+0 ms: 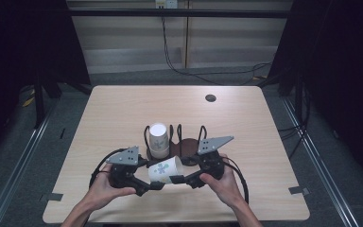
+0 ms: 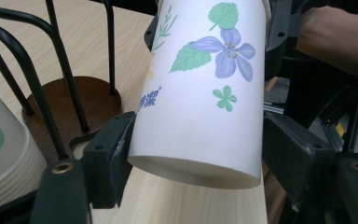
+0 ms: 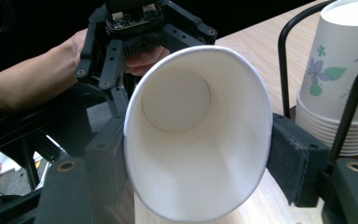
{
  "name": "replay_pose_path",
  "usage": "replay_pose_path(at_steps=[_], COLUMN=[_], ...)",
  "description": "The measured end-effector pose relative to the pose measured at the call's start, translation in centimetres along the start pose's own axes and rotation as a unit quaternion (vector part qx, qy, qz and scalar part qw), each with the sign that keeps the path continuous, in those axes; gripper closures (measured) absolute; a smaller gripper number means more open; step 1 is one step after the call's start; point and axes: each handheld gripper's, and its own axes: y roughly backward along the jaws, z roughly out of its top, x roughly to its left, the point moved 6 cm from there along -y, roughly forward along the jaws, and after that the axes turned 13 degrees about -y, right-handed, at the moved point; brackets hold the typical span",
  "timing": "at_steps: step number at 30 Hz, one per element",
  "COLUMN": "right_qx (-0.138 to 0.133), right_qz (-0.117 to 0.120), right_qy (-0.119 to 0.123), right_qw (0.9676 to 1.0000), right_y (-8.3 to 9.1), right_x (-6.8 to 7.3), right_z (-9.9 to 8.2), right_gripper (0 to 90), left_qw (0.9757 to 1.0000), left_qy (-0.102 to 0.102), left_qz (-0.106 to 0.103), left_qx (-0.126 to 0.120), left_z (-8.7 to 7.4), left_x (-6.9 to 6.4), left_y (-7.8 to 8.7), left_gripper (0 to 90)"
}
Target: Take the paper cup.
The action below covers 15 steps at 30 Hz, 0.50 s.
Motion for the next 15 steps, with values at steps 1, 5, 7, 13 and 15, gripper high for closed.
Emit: replay_pose_path(at_steps=[1, 5, 7, 13, 15], right_qx=[0.001, -0.001, -0.003, -0.001, -0.002], right_qz=[-0.003, -0.006, -0.008, -0.025, -0.030], right_qy=[0.000, -0.004, -0.004, -0.004, -0.006], right_qw=[1.0000, 1.0000, 1.0000, 0.9997, 0.9995], right_y=[0.02, 0.31, 0.45, 0.79, 0.89], right_x=[-0.04, -0.16, -0.16, -0.30, -0.33], right_z=[-0.02, 0.11, 0.23, 0.25, 0.27], right_gripper=[29.5, 29.5, 29.5, 29.5, 29.6], left_qw=[1.0000, 0.9998, 0.9996, 0.9991, 0.9990], left_qy=[0.000, 0.013, 0.012, 0.006, 0.004], left_qz=[0.001, 0.008, 0.014, 0.027, 0.030], left_qx=[0.002, 0.013, 0.021, 0.031, 0.033], left_z=[-0.10, -0.34, -0.46, -0.72, -0.77], left_x=[0.02, 0.30, 0.46, 0.75, 0.80], left_y=[-0.05, -0.08, 0.03, 0.43, 0.46], left_gripper=[26.1, 18.9, 17.6, 16.3, 16.0])
